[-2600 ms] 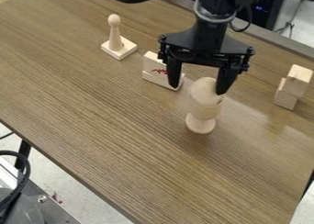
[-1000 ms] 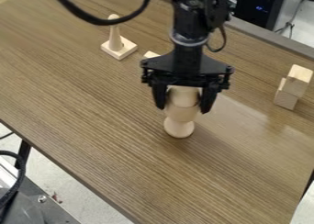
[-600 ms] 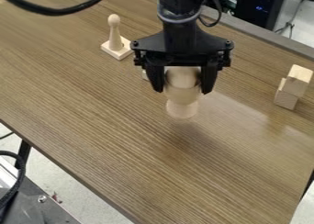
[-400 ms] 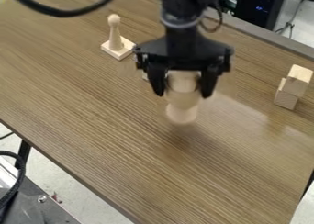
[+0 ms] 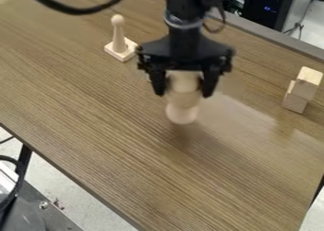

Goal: Move the cup with the ball to the left

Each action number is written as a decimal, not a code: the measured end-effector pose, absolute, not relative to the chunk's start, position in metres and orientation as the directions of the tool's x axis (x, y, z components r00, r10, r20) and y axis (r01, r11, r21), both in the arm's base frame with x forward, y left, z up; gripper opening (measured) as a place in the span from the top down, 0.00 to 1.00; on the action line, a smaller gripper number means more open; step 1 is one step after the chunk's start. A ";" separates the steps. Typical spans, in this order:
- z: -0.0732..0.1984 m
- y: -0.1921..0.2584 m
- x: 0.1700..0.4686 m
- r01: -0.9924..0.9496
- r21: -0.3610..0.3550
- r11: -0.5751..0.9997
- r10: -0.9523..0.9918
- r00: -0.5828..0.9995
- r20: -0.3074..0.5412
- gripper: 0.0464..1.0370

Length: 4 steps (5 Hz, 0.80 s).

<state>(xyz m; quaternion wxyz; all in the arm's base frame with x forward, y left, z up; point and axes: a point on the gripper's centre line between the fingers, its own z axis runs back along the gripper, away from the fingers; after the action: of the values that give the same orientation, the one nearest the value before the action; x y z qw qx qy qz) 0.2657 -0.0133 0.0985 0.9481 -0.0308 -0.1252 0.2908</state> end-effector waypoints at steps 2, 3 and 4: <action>0.131 0.034 0.277 -0.644 -0.204 0.737 0.675 0.686 0.272 0.18; 0.138 0.051 0.283 -0.669 -0.223 0.709 0.705 0.654 0.275 0.18; 0.137 0.066 0.297 -0.684 -0.222 0.694 0.719 0.645 0.260 0.18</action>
<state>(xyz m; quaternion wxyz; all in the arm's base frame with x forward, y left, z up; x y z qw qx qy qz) 0.2971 0.0656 0.1371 0.9053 -0.0519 -0.1658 0.3875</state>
